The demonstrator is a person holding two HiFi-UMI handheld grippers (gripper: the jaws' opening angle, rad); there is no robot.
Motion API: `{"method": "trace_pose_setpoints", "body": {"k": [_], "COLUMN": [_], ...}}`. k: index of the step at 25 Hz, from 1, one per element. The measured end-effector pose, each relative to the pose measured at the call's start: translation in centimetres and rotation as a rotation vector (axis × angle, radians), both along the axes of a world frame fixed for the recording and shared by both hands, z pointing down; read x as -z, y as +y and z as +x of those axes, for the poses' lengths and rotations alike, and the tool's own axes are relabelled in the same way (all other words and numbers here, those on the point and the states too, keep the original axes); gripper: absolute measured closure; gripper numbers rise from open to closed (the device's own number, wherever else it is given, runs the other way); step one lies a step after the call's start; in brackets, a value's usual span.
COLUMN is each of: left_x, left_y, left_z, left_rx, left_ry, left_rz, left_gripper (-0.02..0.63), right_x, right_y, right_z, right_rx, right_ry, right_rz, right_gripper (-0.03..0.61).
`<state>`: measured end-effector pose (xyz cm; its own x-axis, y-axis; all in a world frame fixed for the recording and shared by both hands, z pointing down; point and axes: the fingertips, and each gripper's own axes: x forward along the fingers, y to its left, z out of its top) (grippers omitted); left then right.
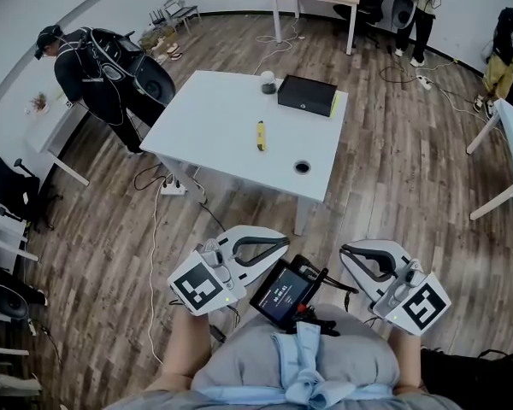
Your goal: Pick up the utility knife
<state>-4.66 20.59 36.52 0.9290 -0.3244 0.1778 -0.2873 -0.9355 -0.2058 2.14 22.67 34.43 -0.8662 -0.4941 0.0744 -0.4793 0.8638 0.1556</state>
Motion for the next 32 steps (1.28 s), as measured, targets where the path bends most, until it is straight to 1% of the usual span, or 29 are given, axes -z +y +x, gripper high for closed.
{"method": "trace_pose_setpoints", "body": {"k": [4,13,32], "left_x": [0.0,-0.2,-0.8], "left_y": [0.2,0.4,-0.5], "left_z": [0.2,0.1,1.3], "left_rx": [0.000,-0.009,-0.004], "left_ry": [0.005,-0.013,-0.038], "left_rz": [-0.004,0.000,-0.005], "left_gripper": [0.595,0.595,0.595], "right_x": [0.1,0.0,-0.3], "right_y": [0.2,0.4,-0.4], "right_z": [0.0,-0.1,1.5], "right_rx": [0.009,0.007,-0.010], "right_ry": [0.007,0.021,0.003], "right_rz": [0.003,0.011,0.007], "right_gripper": [0.549,0.549,0.549]}}
